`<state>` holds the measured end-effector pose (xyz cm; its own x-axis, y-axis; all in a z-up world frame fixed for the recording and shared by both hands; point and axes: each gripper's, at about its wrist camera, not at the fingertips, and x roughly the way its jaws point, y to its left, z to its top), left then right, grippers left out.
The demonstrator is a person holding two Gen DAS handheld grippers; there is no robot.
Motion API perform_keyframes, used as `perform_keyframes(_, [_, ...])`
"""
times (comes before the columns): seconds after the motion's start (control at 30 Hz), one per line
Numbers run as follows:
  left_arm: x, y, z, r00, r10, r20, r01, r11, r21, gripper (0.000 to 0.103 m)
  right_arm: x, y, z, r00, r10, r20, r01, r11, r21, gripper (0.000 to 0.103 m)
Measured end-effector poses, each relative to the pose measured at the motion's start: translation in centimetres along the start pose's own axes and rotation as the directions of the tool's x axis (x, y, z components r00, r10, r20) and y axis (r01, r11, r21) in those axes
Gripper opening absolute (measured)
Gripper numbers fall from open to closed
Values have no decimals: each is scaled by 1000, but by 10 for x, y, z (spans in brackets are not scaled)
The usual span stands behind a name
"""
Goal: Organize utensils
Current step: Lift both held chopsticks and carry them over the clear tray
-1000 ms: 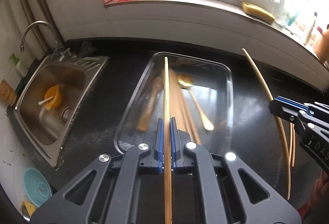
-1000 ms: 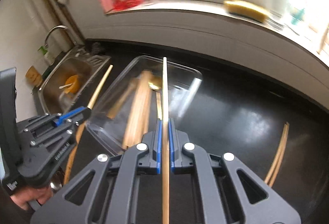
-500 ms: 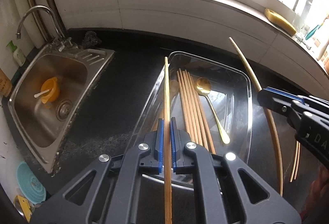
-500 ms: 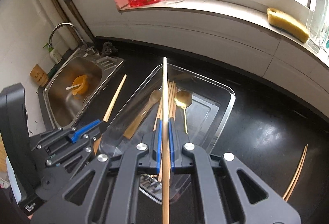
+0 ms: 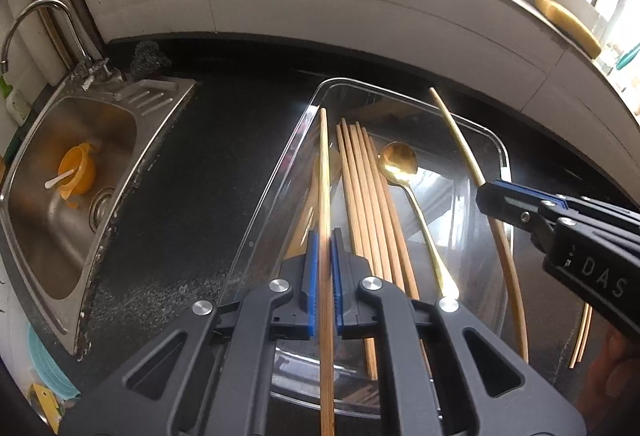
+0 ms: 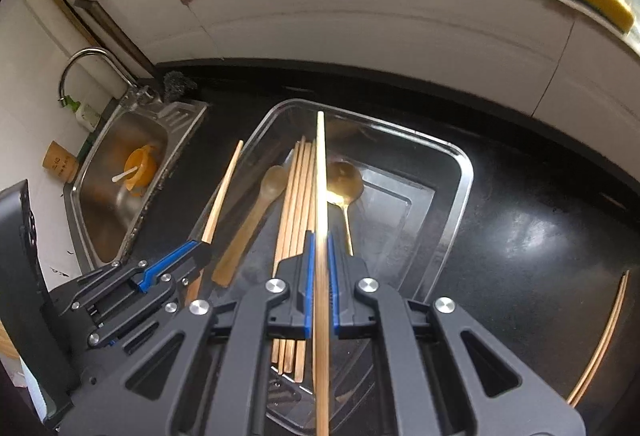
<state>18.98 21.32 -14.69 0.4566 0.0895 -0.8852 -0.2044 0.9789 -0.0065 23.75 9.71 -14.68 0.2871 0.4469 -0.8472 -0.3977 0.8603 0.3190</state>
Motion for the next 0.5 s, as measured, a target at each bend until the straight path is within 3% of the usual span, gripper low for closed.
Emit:
perform_keyframes(0.3, [24, 1, 7, 1000, 7, -28, -7, 1000, 9, 6, 20, -9, 4, 999, 14, -31, -12, 999, 44, 7])
perform_keyframes(0.5, [31, 1, 9, 1000, 10, -29, -9, 1000, 15, 6, 20, -7, 8, 1000, -7, -2, 7, 1000, 26, 7])
